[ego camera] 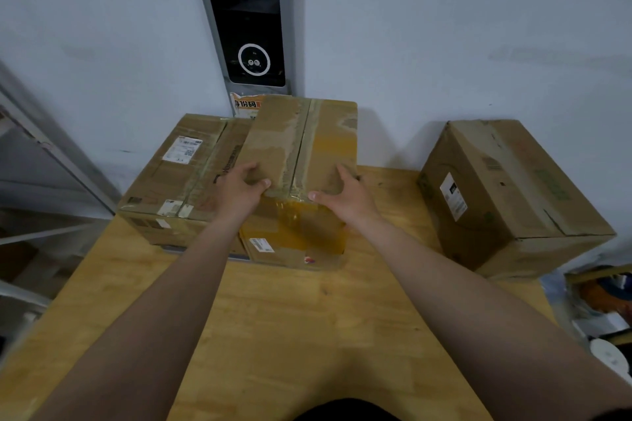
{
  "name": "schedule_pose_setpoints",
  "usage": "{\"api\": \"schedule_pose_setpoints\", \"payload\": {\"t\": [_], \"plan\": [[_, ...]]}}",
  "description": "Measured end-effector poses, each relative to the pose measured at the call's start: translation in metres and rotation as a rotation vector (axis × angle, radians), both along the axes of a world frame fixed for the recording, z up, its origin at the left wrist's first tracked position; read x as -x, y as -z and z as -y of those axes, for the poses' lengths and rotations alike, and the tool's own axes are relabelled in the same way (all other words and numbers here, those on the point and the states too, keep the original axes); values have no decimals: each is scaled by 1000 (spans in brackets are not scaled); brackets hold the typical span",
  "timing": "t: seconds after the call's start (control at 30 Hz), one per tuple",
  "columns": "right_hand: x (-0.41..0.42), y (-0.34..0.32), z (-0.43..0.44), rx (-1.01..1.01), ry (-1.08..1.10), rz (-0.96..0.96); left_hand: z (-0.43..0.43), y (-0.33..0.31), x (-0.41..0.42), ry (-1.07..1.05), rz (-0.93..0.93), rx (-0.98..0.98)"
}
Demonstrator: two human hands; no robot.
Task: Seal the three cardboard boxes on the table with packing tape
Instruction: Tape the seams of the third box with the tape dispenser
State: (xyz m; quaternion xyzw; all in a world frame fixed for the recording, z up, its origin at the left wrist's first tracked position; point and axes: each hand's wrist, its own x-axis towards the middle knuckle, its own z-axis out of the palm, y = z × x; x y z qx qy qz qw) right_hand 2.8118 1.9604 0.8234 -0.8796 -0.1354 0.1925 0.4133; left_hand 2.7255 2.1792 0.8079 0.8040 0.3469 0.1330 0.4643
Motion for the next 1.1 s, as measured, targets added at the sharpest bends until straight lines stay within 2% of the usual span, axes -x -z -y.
{"api": "schedule_pose_setpoints", "payload": {"t": [0.1,0.23,0.4,0.47,0.63,0.87,1.0,1.1], "plan": [[-6,-1,17,-87,-22,-65,8,-3,0,9,-135,-128],[-15,-1,50,-127,-50,-33,35,-12,-5,134,-267,-372],[-28,-5,106,85,-108,112,91,-27,-24,260,-272,-561],[-37,-6,136,168,-104,164,120,-35,-37,311,-247,-568],[-62,-13,223,259,48,177,200,-40,-75,500,-233,-626],[-109,-5,333,479,185,212,309,-23,-130,645,-252,-401],[-139,1,387,480,313,167,367,-13,-157,725,-163,-202],[-170,13,421,495,436,119,403,-3,-184,730,-189,-119]]}}
